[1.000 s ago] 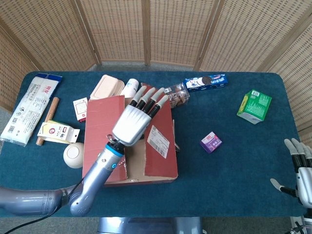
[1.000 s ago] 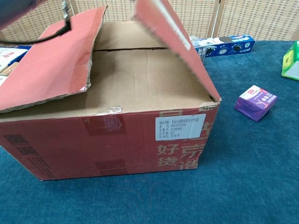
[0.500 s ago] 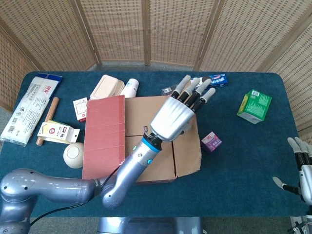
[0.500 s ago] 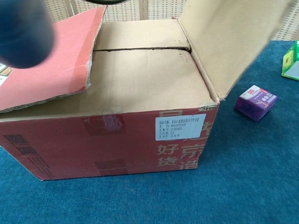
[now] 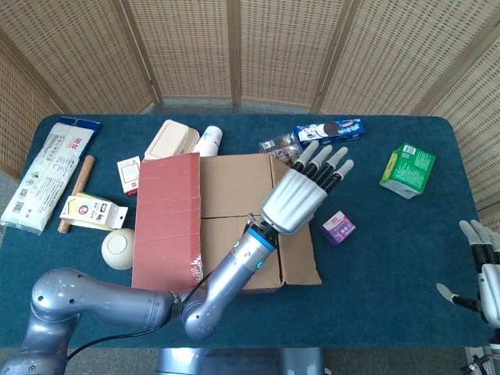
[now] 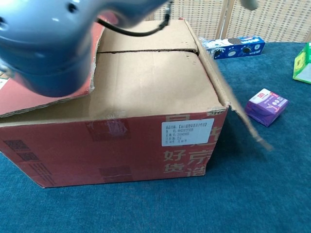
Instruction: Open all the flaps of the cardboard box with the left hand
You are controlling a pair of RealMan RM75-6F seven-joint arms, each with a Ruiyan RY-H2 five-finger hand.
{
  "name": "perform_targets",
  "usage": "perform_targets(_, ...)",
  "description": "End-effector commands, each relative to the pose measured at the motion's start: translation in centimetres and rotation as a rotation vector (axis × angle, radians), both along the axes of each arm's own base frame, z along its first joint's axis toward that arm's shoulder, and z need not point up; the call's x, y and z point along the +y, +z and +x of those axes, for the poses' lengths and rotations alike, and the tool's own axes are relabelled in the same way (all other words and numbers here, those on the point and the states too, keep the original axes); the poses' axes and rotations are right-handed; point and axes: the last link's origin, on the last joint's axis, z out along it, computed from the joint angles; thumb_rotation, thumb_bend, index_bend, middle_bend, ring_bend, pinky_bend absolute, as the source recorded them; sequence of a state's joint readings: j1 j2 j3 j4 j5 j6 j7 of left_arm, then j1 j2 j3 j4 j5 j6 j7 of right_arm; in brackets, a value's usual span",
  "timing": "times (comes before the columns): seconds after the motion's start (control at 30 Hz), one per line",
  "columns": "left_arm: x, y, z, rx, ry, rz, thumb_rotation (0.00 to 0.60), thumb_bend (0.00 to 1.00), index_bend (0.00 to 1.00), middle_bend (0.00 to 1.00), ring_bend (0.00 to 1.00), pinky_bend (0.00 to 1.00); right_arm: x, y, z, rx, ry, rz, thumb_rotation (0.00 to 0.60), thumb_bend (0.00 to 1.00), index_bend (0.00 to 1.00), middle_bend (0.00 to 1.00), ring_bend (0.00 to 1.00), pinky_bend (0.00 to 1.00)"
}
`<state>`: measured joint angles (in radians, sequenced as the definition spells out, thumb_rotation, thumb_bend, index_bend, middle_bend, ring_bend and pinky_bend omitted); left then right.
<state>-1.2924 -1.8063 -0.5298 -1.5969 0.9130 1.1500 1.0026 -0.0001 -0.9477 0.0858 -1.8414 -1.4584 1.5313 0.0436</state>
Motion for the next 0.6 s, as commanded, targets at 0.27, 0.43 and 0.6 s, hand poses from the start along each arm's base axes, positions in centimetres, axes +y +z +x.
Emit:
perform_targets(0.27,0.7,2.5,-6.1,0.231,0.252,-0.098,0.600,0.08,0.00,0.00,0.00,0.07,0.2,-0.3,0.3,0.005,0.008,0.007,0.600,0.00,0.00,0.00,0.00,0.00)
perform_targets(0.43,0.7,2.7,-7.1,0.313,0.296,-0.116,0.600,0.08,0.00,0.00,0.00,0.07,0.2,-0.4,0.3,0.009,0.009,0.010,0.600,0.00,0.00,0.00,0.00,0.00)
perform_targets(0.6,0.4,2.4,-7.9,0.385,0.329,-0.119,0.600,0.08,0.00,0.00,0.00,0.07,0.1,-0.4,0.2,0.009,0.005,0.009,0.600,0.00,0.00,0.00,0.00,0.00)
